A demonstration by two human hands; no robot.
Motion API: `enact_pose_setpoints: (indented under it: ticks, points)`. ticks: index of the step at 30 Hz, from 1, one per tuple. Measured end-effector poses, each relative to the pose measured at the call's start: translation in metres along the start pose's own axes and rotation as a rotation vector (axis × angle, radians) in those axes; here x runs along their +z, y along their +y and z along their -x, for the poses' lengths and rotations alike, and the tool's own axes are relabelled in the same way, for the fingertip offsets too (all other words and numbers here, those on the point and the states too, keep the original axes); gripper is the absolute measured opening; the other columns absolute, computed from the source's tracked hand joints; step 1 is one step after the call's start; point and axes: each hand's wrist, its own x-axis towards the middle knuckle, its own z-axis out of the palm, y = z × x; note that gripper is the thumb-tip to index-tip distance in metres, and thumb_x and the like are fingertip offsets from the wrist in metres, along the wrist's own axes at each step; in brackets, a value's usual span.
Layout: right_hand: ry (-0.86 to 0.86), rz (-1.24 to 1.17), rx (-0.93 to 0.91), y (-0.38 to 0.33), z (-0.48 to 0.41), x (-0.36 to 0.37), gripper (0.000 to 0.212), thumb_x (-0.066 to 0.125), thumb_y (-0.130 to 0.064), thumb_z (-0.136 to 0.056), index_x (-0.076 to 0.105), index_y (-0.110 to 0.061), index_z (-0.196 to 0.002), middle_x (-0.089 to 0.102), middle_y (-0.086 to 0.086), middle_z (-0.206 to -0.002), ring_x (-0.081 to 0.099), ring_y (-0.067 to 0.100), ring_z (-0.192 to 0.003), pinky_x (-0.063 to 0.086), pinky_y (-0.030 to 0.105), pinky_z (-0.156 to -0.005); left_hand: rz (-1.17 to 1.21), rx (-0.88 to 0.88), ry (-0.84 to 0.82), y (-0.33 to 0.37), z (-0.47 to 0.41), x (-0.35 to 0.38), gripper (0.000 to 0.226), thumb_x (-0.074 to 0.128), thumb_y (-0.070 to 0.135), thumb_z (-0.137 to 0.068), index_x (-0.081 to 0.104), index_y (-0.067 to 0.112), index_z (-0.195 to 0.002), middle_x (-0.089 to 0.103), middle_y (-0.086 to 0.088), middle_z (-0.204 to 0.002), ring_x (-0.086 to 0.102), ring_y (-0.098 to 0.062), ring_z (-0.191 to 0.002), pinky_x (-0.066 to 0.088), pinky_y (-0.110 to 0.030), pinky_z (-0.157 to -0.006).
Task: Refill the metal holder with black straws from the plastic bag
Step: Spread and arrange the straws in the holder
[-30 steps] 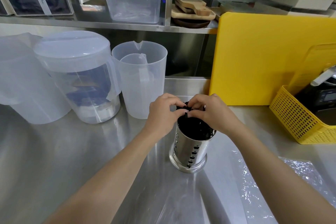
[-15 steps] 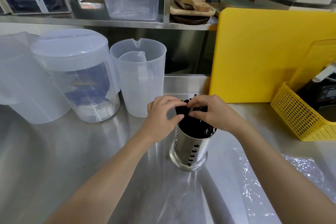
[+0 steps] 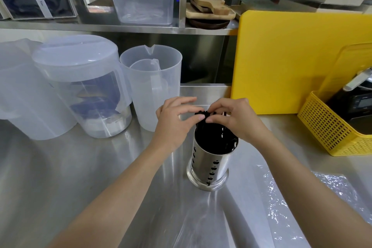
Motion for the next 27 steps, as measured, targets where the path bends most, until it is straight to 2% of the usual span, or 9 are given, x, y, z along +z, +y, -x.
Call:
enact_pose_setpoints:
  ticks: [2, 4, 6, 10, 13, 17, 20, 23, 27]
  points:
    - [0.029, -0.052, -0.018, -0.005, -0.002, -0.007, 0.013, 0.072, -0.027, -0.073, 0.062, -0.029, -0.081, 0.059, -0.019, -0.070, 0.058, 0.007, -0.081, 0.044, 0.035, -0.086, 0.067, -0.017, 0.013, 0.009, -0.003, -0.004, 0.017, 0.070, 0.029, -0.076, 0.065, 0.045, -0.080, 0.059, 0.019, -0.112, 0.045, -0.009, -0.120, 0.028, -0.039, -0.109]
    - [0.021, -0.127, -0.044, -0.014, -0.003, -0.013, 0.012, 0.072, -0.022, -0.075, 0.063, -0.024, -0.082, 0.059, -0.016, -0.068, 0.056, -0.004, -0.065, 0.043, 0.019, -0.068, 0.206, -0.046, 0.003, 0.020, -0.008, -0.005, 0.019, 0.072, 0.023, -0.076, 0.067, 0.042, -0.078, 0.062, 0.016, -0.106, 0.052, -0.007, -0.113, 0.034, -0.028, -0.104]
    - [-0.004, -0.166, -0.078, -0.022, -0.004, -0.017, 0.011, 0.071, -0.018, -0.076, 0.065, -0.023, -0.084, 0.061, -0.015, -0.069, 0.057, -0.007, -0.062, 0.044, 0.012, -0.061, 0.368, -0.052, -0.014, 0.030, -0.014, -0.006, 0.021, 0.073, 0.014, -0.074, 0.073, 0.035, -0.078, 0.066, 0.010, -0.098, 0.061, -0.009, -0.101, 0.044, -0.026, -0.095]
    - [0.020, -0.241, -0.133, -0.031, -0.005, -0.018, 0.011, 0.067, -0.013, -0.079, 0.069, -0.022, -0.087, 0.067, -0.013, -0.071, 0.061, -0.003, -0.065, 0.048, 0.013, -0.062, 0.531, -0.047, -0.023, 0.047, -0.021, -0.006, 0.018, 0.069, 0.003, -0.076, 0.073, 0.018, -0.085, 0.070, -0.001, -0.090, 0.068, -0.017, -0.088, 0.056, -0.029, -0.083]
    - [0.056, -0.275, -0.150, -0.033, -0.004, -0.025, 0.022, 0.062, -0.008, -0.083, 0.063, -0.026, -0.071, 0.059, -0.020, -0.049, 0.053, -0.001, -0.048, 0.039, 0.009, -0.047, 0.569, -0.048, -0.083, 0.054, -0.020, -0.007, 0.024, 0.067, 0.005, -0.078, 0.068, 0.018, -0.097, 0.070, -0.001, -0.091, 0.070, -0.016, -0.087, 0.056, -0.027, -0.080]
    - [0.101, -0.305, -0.151, -0.041, -0.004, -0.042, 0.012, 0.065, -0.010, -0.081, 0.062, -0.010, -0.070, 0.061, 0.006, -0.060, 0.052, 0.007, -0.045, 0.043, 0.020, -0.044, 0.484, -0.063, -0.319, 0.049, -0.015, -0.005, 0.045, 0.067, 0.004, -0.078, 0.053, 0.021, -0.118, 0.069, 0.001, -0.096, 0.068, -0.011, -0.095, 0.052, -0.027, -0.091]
    - [0.150, -0.341, -0.188, -0.047, -0.006, -0.054, 0.020, 0.067, -0.011, -0.079, 0.058, -0.019, -0.064, 0.057, 0.008, -0.061, 0.049, 0.006, -0.043, 0.042, 0.019, -0.042, 0.451, -0.055, -0.408, 0.050, -0.011, 0.001, 0.030, 0.061, -0.001, -0.082, 0.060, 0.022, -0.101, 0.070, -0.001, -0.090, 0.068, -0.010, -0.085, 0.053, -0.027, -0.088]
    - [0.168, -0.346, -0.217, -0.052, -0.005, -0.060, 0.016, 0.068, -0.012, -0.078, 0.058, -0.019, -0.069, 0.056, 0.005, -0.060, 0.050, 0.008, -0.044, 0.043, 0.020, -0.043, 0.479, -0.080, -0.436, 0.056, -0.010, 0.003, 0.022, 0.056, -0.001, -0.086, 0.061, 0.019, -0.094, 0.067, -0.005, -0.078, 0.066, -0.009, -0.070, 0.054, -0.027, -0.076]
    - [0.335, -0.337, -0.230, -0.040, 0.000, -0.060, 0.014, 0.066, -0.013, -0.081, 0.058, -0.018, -0.091, 0.059, -0.004, -0.069, 0.054, 0.008, -0.055, 0.045, 0.020, -0.047, 0.558, -0.134, -0.308, 0.060, -0.012, -0.001, 0.016, 0.058, 0.000, -0.085, 0.062, 0.015, -0.084, 0.066, -0.003, -0.071, 0.066, -0.011, -0.065, 0.058, -0.029, -0.073]
